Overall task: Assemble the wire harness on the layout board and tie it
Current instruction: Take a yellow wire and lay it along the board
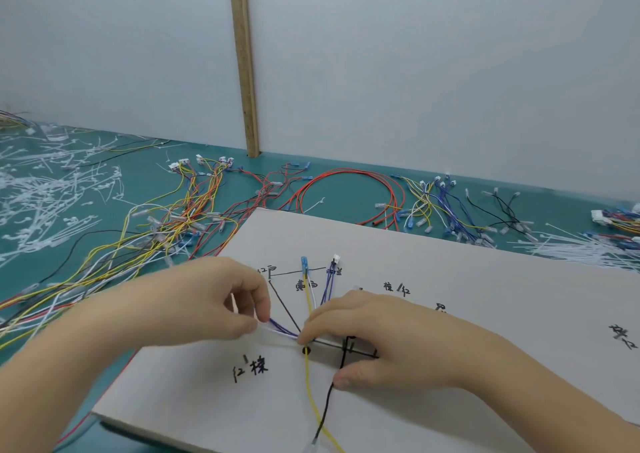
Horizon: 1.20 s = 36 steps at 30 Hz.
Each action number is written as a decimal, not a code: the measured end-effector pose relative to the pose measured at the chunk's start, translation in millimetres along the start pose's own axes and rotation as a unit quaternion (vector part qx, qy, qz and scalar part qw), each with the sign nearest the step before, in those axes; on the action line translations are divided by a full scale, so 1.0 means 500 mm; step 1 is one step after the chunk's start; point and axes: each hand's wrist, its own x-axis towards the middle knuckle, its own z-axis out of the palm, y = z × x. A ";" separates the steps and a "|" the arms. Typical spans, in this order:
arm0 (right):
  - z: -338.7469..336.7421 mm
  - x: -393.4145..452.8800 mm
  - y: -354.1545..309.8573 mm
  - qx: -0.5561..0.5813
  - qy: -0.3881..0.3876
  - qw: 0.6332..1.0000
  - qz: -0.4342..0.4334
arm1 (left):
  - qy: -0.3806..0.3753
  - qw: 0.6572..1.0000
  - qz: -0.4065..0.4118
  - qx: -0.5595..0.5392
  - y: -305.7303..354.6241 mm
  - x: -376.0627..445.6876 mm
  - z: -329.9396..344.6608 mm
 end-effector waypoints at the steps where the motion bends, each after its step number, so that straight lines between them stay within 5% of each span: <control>1: 0.000 0.000 0.000 0.002 0.001 1.000 -0.001 | -0.011 1.000 -0.002 0.007 -0.009 0.005 -0.017; 15: 0.002 -0.005 -0.001 0.000 -0.002 1.000 0.001 | 0.087 0.984 0.031 -0.155 -0.098 0.060 -0.016; 24: 0.004 -0.011 -0.004 0.000 -0.007 1.000 0.010 | 0.110 0.989 -0.022 -0.101 -0.109 0.072 -0.006; 33: 0.003 -0.012 -0.008 -0.020 -0.012 1.000 -0.003 | 0.093 0.992 -0.039 0.075 -0.079 0.067 -0.005; 36: 0.004 -0.013 -0.009 -0.021 -0.011 1.000 -0.002 | 0.162 0.973 -0.018 0.166 -0.047 0.051 -0.002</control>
